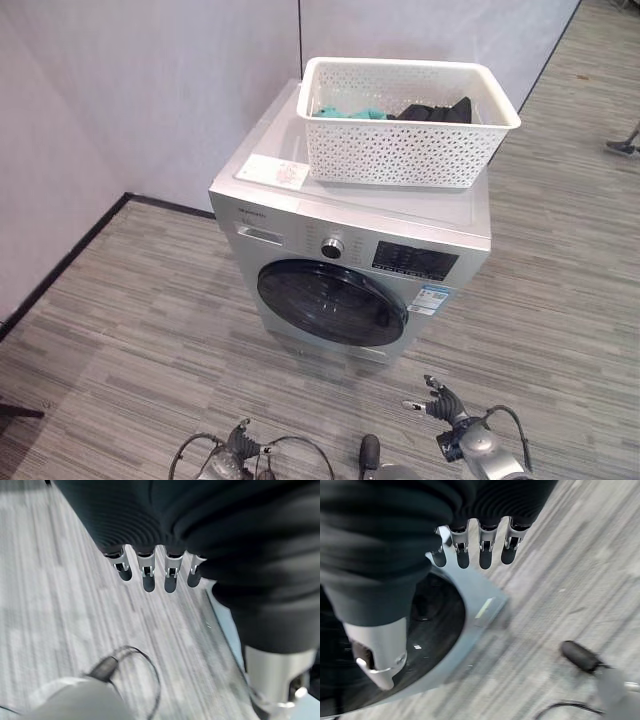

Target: Grab the laundry basket,head to the washer,open it,put in the laundry and shut it.

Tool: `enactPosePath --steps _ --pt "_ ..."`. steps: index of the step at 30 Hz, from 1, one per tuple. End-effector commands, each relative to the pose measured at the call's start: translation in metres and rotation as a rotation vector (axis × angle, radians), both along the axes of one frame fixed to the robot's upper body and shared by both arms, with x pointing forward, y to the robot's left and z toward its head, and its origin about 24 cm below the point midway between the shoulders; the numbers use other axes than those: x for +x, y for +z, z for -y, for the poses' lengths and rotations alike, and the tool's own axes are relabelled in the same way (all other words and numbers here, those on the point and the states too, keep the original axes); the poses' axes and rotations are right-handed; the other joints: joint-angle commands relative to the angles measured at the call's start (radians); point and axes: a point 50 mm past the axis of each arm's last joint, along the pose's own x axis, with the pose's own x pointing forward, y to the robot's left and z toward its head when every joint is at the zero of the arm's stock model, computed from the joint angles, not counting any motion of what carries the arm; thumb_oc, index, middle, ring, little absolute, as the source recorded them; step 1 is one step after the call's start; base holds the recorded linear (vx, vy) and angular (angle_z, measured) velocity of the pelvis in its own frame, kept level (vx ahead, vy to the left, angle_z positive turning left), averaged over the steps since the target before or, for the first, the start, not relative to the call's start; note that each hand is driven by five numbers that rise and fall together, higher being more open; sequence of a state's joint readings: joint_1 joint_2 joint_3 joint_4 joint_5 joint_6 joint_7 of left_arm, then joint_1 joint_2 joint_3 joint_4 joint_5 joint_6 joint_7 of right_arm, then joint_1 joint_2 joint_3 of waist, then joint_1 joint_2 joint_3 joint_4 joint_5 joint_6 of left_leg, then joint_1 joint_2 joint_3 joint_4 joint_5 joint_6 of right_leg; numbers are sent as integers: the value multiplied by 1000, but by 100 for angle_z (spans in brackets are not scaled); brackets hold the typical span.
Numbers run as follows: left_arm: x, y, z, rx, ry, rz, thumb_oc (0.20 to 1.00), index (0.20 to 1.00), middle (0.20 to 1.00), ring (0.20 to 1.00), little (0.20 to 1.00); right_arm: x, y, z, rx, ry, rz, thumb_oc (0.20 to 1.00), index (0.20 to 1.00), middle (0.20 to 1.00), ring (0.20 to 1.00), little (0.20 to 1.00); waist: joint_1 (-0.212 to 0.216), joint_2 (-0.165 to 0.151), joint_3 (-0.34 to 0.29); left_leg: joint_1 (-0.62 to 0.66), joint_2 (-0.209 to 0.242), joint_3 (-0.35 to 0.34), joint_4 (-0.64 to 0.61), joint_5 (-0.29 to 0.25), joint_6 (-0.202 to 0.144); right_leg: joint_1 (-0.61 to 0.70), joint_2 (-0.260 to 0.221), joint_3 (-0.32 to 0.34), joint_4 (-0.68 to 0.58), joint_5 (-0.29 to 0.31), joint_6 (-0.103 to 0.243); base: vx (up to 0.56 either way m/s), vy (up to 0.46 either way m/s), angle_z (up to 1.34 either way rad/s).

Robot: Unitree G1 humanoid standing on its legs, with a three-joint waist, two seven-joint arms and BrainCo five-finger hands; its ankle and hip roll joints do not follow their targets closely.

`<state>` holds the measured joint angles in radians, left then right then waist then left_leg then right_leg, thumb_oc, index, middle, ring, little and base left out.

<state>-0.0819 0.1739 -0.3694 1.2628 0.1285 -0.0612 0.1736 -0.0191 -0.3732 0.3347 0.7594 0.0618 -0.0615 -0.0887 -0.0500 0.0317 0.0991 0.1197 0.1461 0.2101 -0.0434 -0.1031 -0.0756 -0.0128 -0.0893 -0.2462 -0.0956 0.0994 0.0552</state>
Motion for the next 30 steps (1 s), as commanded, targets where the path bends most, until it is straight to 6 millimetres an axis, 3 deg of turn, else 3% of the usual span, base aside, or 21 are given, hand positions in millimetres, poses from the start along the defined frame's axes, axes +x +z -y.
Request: enactPosePath --steps 1,7,10,22,30 --pt "12 3 1 15 -22 27 1000 1000 1000 1000 1000 24 17 3 -69 28 100 1000 1000 1000 1000 1000 7 -72 -15 -30 37 -23 33 42 -34 26 -58 25 21 -74 68 21 20 -5" --pt "9 2 2 3 -33 25 1000 1000 1000 1000 1000 40 30 22 -218 57 135 1000 1000 1000 1000 1000 25 -69 -10 -34 32 -32 11 56 -34 28 -68 7 15 -72 74 2 1 1" --pt "15 5 5 -11 -57 56 1000 1000 1000 1000 1000 58 44 38 -355 74 163 1000 1000 1000 1000 1000 45 -63 13 -59 32 -48 8 68 -35 16 -74 -6 12 -70 77 -53 8 5" --pt "41 16 9 -43 -58 170 1000 1000 1000 1000 1000 113 78 43 -540 99 235 1000 1000 1000 1000 1000 100 -43 118 -211 26 -107 40 107 -33 -80 -96 -41 23 -44 77 -107 3 18" --pt "53 23 14 -67 -84 237 1000 1000 1000 1000 1000 152 129 59 -635 -14 359 1000 1000 1000 1000 1000 134 -9 174 -298 16 -129 62 134 -38 -142 -110 -54 34 -28 76 -67 14 13"
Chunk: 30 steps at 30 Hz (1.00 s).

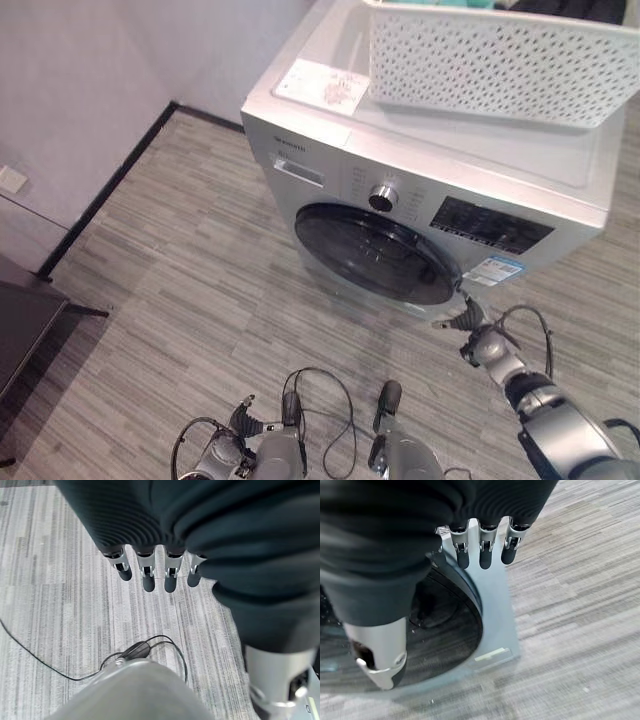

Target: Grab the laundry basket,head to the washer,open it,put in the laundry and shut it.

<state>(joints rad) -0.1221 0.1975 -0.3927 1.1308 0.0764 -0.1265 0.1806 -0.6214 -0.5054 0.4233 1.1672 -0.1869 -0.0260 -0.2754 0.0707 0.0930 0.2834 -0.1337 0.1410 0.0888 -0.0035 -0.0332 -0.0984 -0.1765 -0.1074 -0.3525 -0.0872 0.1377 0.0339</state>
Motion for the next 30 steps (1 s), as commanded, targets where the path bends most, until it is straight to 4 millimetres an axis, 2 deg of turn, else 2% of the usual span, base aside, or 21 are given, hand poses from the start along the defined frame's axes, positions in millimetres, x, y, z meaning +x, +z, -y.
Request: enactPosePath --steps 1,2,3,4,9,12,13,14,15,16,19,20,21,22,24,25,28,30 --pt "9 4 5 8 -64 29 1000 1000 1000 1000 1000 20 31 5 -78 -15 108 1000 1000 1000 1000 1000 17 -67 -6 -52 21 -10 22 67 -15 16 -94 53 25 -65 98 -49 39 14" --pt "10 4 7 6 -69 33 1000 1000 1000 1000 1000 29 52 12 -87 -44 189 1000 1000 1000 1000 1000 21 -60 -3 -63 19 -11 13 79 -17 3 -96 53 20 -60 100 -16 39 14" --pt "8 3 8 12 -73 24 1000 1000 1000 1000 1000 33 60 9 -79 -46 239 1000 1000 1000 1000 1000 18 -61 -4 -65 21 -10 7 82 -18 0 -97 53 19 -62 99 16 46 2" --pt "6 1 9 21 -71 11 1000 1000 1000 1000 1000 37 68 -2 -63 -9 308 1000 1000 1000 1000 1000 10 -65 -4 -62 22 -8 2 81 -18 -1 -96 58 20 -62 99 36 23 1" --pt "6 0 14 22 -76 18 1000 1000 1000 1000 1000 42 71 -27 0 54 377 1000 1000 1000 1000 1000 7 -72 5 -75 18 -13 7 72 -12 -19 -94 66 24 -59 99 -16 4 -5" --pt "21 9 25 1 -116 85 1000 1000 1000 1000 1000 56 74 -51 92 53 375 1000 1000 1000 1000 1000 29 -63 22 -108 13 -24 3 90 -13 -43 -99 65 17 -48 102 -51 8 -1" --pt "25 11 29 -6 -118 98 1000 1000 1000 1000 1000 57 67 -68 147 67 349 1000 1000 1000 1000 1000 35 -58 23 -111 13 -27 -7 98 -14 -46 -99 63 16 -48 101 -9 10 7" --pt "25 11 29 -6 -118 98 1000 1000 1000 1000 1000 57 67 -68 147 68 349 1000 1000 1000 1000 1000 34 -58 23 -111 13 -28 -7 99 -14 -46 -99 63 16 -48 101 11 4 9" --pt "26 11 32 -6 -115 96 1000 1000 1000 1000 1000 54 50 -96 215 120 303 1000 1000 1000 1000 1000 36 -60 22 -108 15 -28 -15 103 -15 -42 -97 62 14 -50 99 12 -6 11" --pt "26 11 32 -6 -114 96 1000 1000 1000 1000 1000 54 50 -96 215 120 303 1000 1000 1000 1000 1000 36 -61 22 -107 15 -28 -16 104 -15 -42 -97 61 14 -50 99 19 -5 8" --pt "23 8 34 8 -106 76 1000 1000 1000 1000 1000 36 16 -146 314 224 188 1000 1000 1000 1000 1000 34 -66 18 -97 17 -28 -17 100 -15 -27 -94 61 13 -57 94 13 0 -4" --pt "21 6 33 16 -99 68 1000 1000 1000 1000 1000 29 8 -166 348 285 153 1000 1000 1000 1000 1000 33 -70 14 -92 19 -27 -16 98 -16 -21 -93 62 13 -59 92 20 -5 -7" --pt "19 5 31 30 -91 60 1000 1000 1000 1000 1000 12 -8 -195 413 361 87 1000 1000 1000 1000 1000 33 -76 8 -81 22 -25 -14 92 -16 -10 -90 61 14 -64 90 15 -7 -7" --pt "19 5 31 30 -90 60 1000 1000 1000 1000 1000 12 -8 -195 413 361 87 1000 1000 1000 1000 1000 32 -76 8 -80 22 -25 -14 92 -16 -10 -91 61 14 -64 90 14 -1 -10" --pt "13 3 26 45 -74 47 1000 1000 1000 1000 1000 -11 -26 -226 506 441 -6 1000 1000 1000 1000 1000 34 -87 -3 -57 29 -25 -11 83 -19 12 -89 61 16 -72 88 21 3 -8" --pt "13 3 26 45 -74 47 1000 1000 1000 1000 1000 -11 -26 -226 506 441 -6 1000 1000 1000 1000 1000 34 -87 -4 -57 29 -25 -11 83 -19 13 -89 61 16 -72 88 34 3 1" --pt "9 2 20 59 -31 59 1000 1000 1000 1000 1000 -39 -52 -242 594 436 -144 1000 1000 1000 1000 1000 50 -92 -25 -22 33 -26 -6 69 -19 52 -86 49 22 -89 85 50 2 4" --pt "9 3 18 65 -14 75 1000 1000 1000 1000 1000 -43 -57 -242 585 440 -166 1000 1000 1000 1000 1000 56 -91 -31 -13 33 -28 -7 67 -19 62 -86 44 24 -93 86 39 1 4"
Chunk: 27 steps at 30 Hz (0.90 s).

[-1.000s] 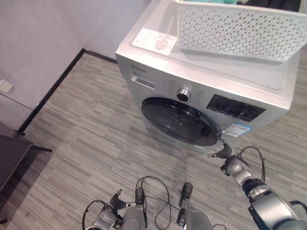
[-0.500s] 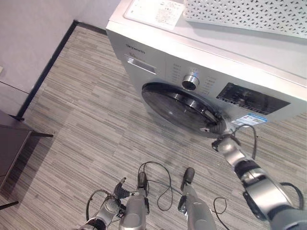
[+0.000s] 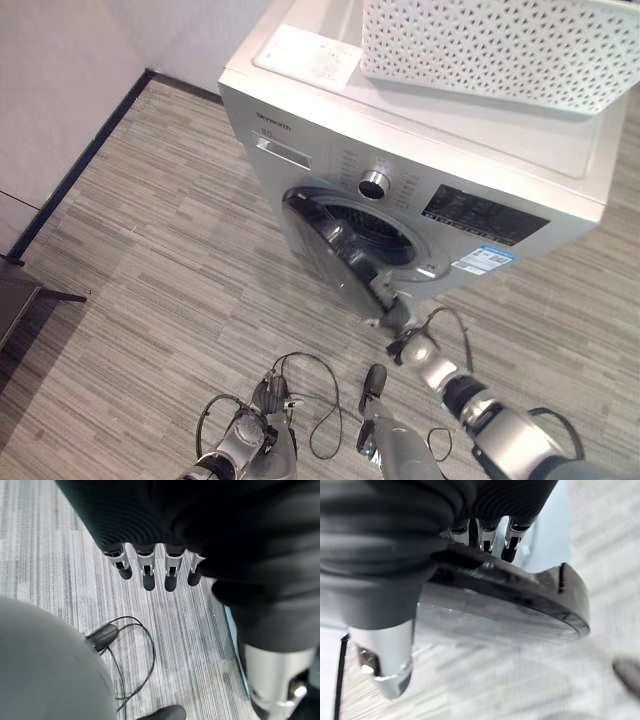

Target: Grab the laundry basket,head to the washer,open it,put in the laundry and shut it.

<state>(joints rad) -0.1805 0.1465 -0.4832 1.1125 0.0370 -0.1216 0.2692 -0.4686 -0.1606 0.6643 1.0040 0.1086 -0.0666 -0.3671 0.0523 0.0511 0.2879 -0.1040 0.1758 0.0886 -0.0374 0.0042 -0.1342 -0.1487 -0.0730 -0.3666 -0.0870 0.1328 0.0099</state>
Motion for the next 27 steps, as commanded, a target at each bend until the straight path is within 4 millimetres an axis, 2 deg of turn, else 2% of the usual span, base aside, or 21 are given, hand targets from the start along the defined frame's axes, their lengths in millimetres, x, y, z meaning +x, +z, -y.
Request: enactPosePath --steps 1,4,5,7,8,10,11,13,14,16,17,18,19,20,21,22,23,24,25,27 --pt "-13 -5 -13 70 34 -7 1000 1000 1000 1000 1000 -7 2 -78 113 247 -83 1000 1000 1000 1000 1000 81 -47 -40 -35 -2 -29 27 28 16 44 -120 54 25 -92 110 43 1 4" --pt "-8 5 -18 36 68 83 1000 1000 1000 1000 1000 -12 -6 -71 114 214 -130 1000 1000 1000 1000 1000 102 -42 -57 -16 -3 -36 28 22 18 69 -117 42 26 -103 109 54 -18 10" --pt "2 25 -25 -1 92 218 1000 1000 1000 1000 1000 -15 -10 -66 117 197 -149 1000 1000 1000 1000 1000 120 -37 -67 -6 -4 -42 29 19 18 88 -116 34 24 -108 110 49 -26 25" --pt "12 59 -50 85 79 426 1000 1000 1000 1000 1000 -17 -14 -58 128 158 -162 1000 1000 1000 1000 1000 143 -34 -77 3 -1 -50 28 16 17 104 -114 27 22 -115 112 47 -33 21" --pt "11 60 -52 87 80 424 1000 1000 1000 1000 1000 -18 -15 -59 130 159 -164 1000 1000 1000 1000 1000 142 -35 -78 4 -1 -50 28 15 16 105 -114 27 21 -115 112 25 -34 19" --pt "21 107 -81 221 75 687 1000 1000 1000 1000 1000 -18 -16 -54 160 121 -164 1000 1000 1000 1000 1000 162 -40 -86 7 -1 -56 25 18 13 113 -112 22 17 -116 113 28 -47 20" --pt "25 155 -99 356 57 930 1000 1000 1000 1000 1000 -25 -21 -52 194 101 -181 1000 1000 1000 1000 1000 178 -42 -96 20 6 -54 20 11 7 128 -106 17 14 -125 115 60 -57 8" --pt "25 200 -100 339 63 1120 1000 1000 1000 1000 1000 -37 -32 -46 198 75 -228 1000 1000 1000 1000 1000 182 -47 -106 32 9 -54 16 11 5 140 -102 17 12 -129 114 52 -45 5" --pt "24 201 -101 340 64 1118 1000 1000 1000 1000 1000 -37 -32 -46 198 77 -228 1000 1000 1000 1000 1000 180 -49 -107 29 7 -54 16 16 6 138 -104 17 11 -125 114 37 -38 4" --pt "18 241 -90 220 27 1283 1000 1000 1000 1000 1000 -47 -43 -34 183 37 -280 1000 1000 1000 1000 1000 179 -49 -115 38 9 -55 13 16 5 148 -100 15 9 -128 112 33 -34 5" --pt "17 254 -84 168 -19 1334 1000 1000 1000 1000 1000 -51 -47 -28 176 17 -301 1000 1000 1000 1000 1000 175 -48 -118 42 10 -54 11 16 5 152 -99 14 9 -130 112 38 -21 3" --pt "15 272 -67 -88 -106 1365 1000 1000 1000 1000 1000 -58 -55 -13 135 -14 -334 1000 1000 1000 1000 1000 165 -42 -123 52 11 -50 7 11 3 159 -98 10 11 -134 113 20 -9 3" --pt "15 273 -67 -93 -108 1364 1000 1000 1000 1000 1000 -58 -55 -12 135 -14 -333 1000 1000 1000 1000 1000 165 -43 -123 48 8 -50 7 16 4 156 -99 9 9 -129 113 30 4 4" --pt "15 280 -60 -219 -167 1343 1000 1000 1000 1000 1000 -63 -59 -5 111 -24 -355 1000 1000 1000 1000 1000 157 -37 -126 54 10 -47 4 11 4 161 -97 9 11 -134 113 33 32 2" --pt "15 287 -46 -535 -269 1232 1000 1000 1000 1000 1000 -75 -68 13 66 -50 -413 1000 1000 1000 1000 1000 140 -23 -138 62 9 -43 -3 14 4 167 -95 8 10 -135 114 37 32 1" --pt "15 287 -46 -539 -271 1231 1000 1000 1000 1000 1000 -75 -68 13 66 -50 -412 1000 1000 1000 1000 1000 140 -24 -138 58 7 -43 -4 18 5 164 -96 7 9 -131 114 72 45 -3" --pt "18 278 -28 -817 -350 1055 1000 1000 1000 1000 1000 -85 -74 25 39 -60 -456 1000 1000 1000 1000 1000 119 -13 -149 75 11 -38 -9 14 3 178 -91 8 9 -137 114 35 25 0" --pt "19 279 -28 -820 -352 1055 1000 1000 1000 1000 1000 -85 -74 25 39 -61 -455 1000 1000 1000 1000 1000 120 -14 -150 71 9 -38 -9 18 5 175 -93 8 8 -134 114 68 30 -2" --pt "23 267 -18 -906 -372 956 1000 1000 1000 1000 1000 -90 -76 30 39 -67 -470 1000 1000 1000 1000 1000 109 -12 -157 75 10 -36 -13 19 4 178 -91 12 7 -135 114 49 15 -3" --pt "28 252 0 -968 -473 793 1000 1000 1000 1000 1000 -98 -80 39 38 -86 -499 1000 1000 1000 1000 1000 85 -9 -166 89 14 -26 -21 18 2 182 -85 23 5 -138 115 72 26 -2"
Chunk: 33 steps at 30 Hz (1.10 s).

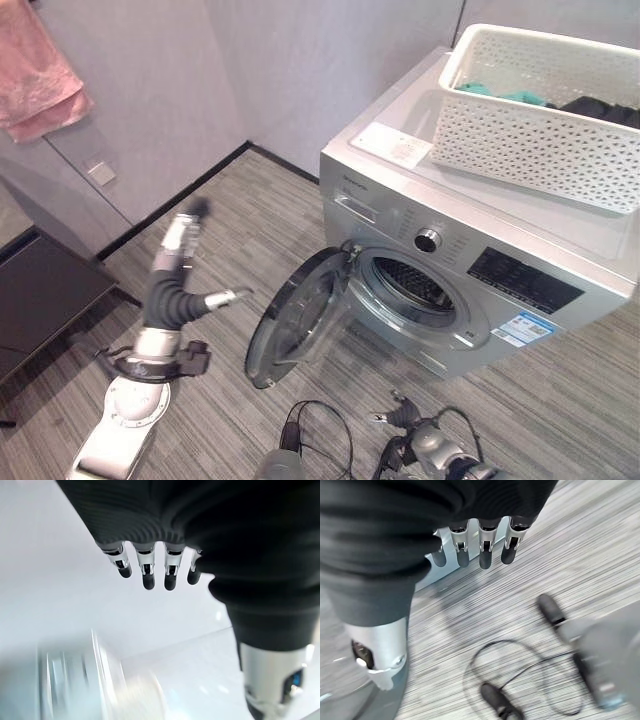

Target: Grab the laundry basket,head to the washer,open it,put in the laundry and shut it.

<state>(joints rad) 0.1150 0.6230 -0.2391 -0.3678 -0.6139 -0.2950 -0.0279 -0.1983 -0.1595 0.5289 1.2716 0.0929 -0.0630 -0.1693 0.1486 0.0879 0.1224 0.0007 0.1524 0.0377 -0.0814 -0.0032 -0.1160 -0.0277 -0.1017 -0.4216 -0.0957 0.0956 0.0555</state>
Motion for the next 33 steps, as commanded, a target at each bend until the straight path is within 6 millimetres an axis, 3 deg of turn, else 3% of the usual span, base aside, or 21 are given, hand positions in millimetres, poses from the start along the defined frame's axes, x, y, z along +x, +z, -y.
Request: enactPosePath --steps 1,3,5,7,8,9,11,12,13,14,16,17,18,19,26,31,33 --pt "2 -9 26 28 -332 -119 1000 1000 1000 1000 1000 24 8 -18 48 54 43 1000 1000 1000 1000 1000 -25 -44 -4 -6 41 29 17 23 -18 64 -52 84 14 -105 70 54 43 0" --pt "5 -40 35 160 -485 -287 1000 1000 1000 1000 1000 16 5 -8 28 64 9 1000 1000 1000 1000 1000 -59 -40 -16 1 42 46 7 24 -19 55 -48 100 10 -100 74 51 55 -11" --pt "7 -70 30 306 -530 -421 1000 1000 1000 1000 1000 11 3 1 5 75 -15 1000 1000 1000 1000 1000 -84 -37 -23 5 45 62 0 21 -20 47 -43 118 9 -96 78 24 45 -27" --pt "11 -88 29 476 -598 -481 1000 1000 1000 1000 1000 9 3 12 -27 72 -24 1000 1000 1000 1000 1000 -106 -36 -25 3 47 72 -3 20 -21 35 -40 130 9 -91 82 -20 27 -36" --pt "18 -115 19 658 -589 -552 1000 1000 1000 1000 1000 14 6 20 -50 81 -13 1000 1000 1000 1000 1000 -135 -37 -19 -3 51 80 -2 16 -20 16 -34 150 11 -88 84 -46 21 -43" --pt "19 -115 20 659 -590 -550 1000 1000 1000 1000 1000 14 7 21 -51 78 -12 1000 1000 1000 1000 1000 -133 -37 -21 -7 50 80 -4 21 -19 11 -35 150 10 -84 84 -66 21 -36" --pt "24 -123 17 723 -551 -547 1000 1000 1000 1000 1000 15 8 24 -55 74 -7 1000 1000 1000 1000 1000 -140 -39 -20 -15 51 84 -4 22 -18 -1 -33 157 11 -82 84 -81 10 -21" --pt "47 -151 9 956 -363 -530 1000 1000 1000 1000 1000 25 14 30 -68 58 27 1000 1000 1000 1000 1000 -166 -51 7 -39 57 91 0 26 -17 -38 -26 174 15 -77 84 -124 16 -19" --pt "47 -151 10 956 -364 -527 1000 1000 1000 1000 1000 25 14 31 -70 57 28 1000 1000 1000 1000 1000 -167 -50 5 -43 56 91 -1 31 -16 -42 -28 173 14 -73 83 -209 26 -15" --pt "56 -167 3 1056 -244 -553 1000 1000 1000 1000 1000 33 18 31 -70 57 59 1000 1000 1000 1000 1000 -180 -58 25 -61 60 96 2 34 -16 -66 -25 182 17 -69 84 -96 11 -10" --pt "56 -167 4 1055 -244 -551 1000 1000 1000 1000 1000 34 19 32 -71 57 59 1000 1000 1000 1000 1000 -180 -56 25 -62 60 96 2 34 -16 -67 -25 182 17 -69 83 -90 7 -10" --pt "62 -180 -13 1106 -84 -628 1000 1000 1000 1000 1000 40 22 29 -61 57 90 1000 1000 1000 1000 1000 -191 -70 44 -82 65 102 3 43 -16 -97 -22 192 18 -60 82 -175 -12 -6" --pt "72 -181 -33 1101 108 -704 1000 1000 1000 1000 1000 42 23 28 -58 46 106 1000 1000 1000 1000 1000 -197 -84 58 -102 69 104 4 54 -18 -120 -20 198 19 -51 79 -175 -12 -6" --pt "72 -181 -33 1101 108 -704 1000 1000 1000 1000 1000 43 23 28 -58 46 107 1000 1000 1000 1000 1000 -197 -83 58 -103 69 104 4 54 -18 -120 -20 197 19 -51 79 -120 -23 -9" --pt "105 -131 -100 1148 497 -676 1000 1000 1000 1000 1000 42 25 29 -46 27 148 1000 1000 1000 1000 1000 -215 -127 101 -167 80 101 3 86 -27 -182 -17 202 19 -23 78 -84 -24 -3" --pt "110 -102 -132 1234 690 -580 1000 1000 1000 1000 1000 28 20 35 -68 14 131 1000 1000 1000 1000 1000 -212 -142 109 -179 85 97 -4 95 -32 -187 -20 194 13 -17 80 -17 -11 0" --pt "109 -99 -136 1235 719 -570 1000 1000 1000 1000 1000 26 19 35 -68 13 129 1000 1000 1000 1000 1000 -210 -144 109 -179 86 97 -5 96 -33 -188 -21 192 13 -17 80 0 0 0"
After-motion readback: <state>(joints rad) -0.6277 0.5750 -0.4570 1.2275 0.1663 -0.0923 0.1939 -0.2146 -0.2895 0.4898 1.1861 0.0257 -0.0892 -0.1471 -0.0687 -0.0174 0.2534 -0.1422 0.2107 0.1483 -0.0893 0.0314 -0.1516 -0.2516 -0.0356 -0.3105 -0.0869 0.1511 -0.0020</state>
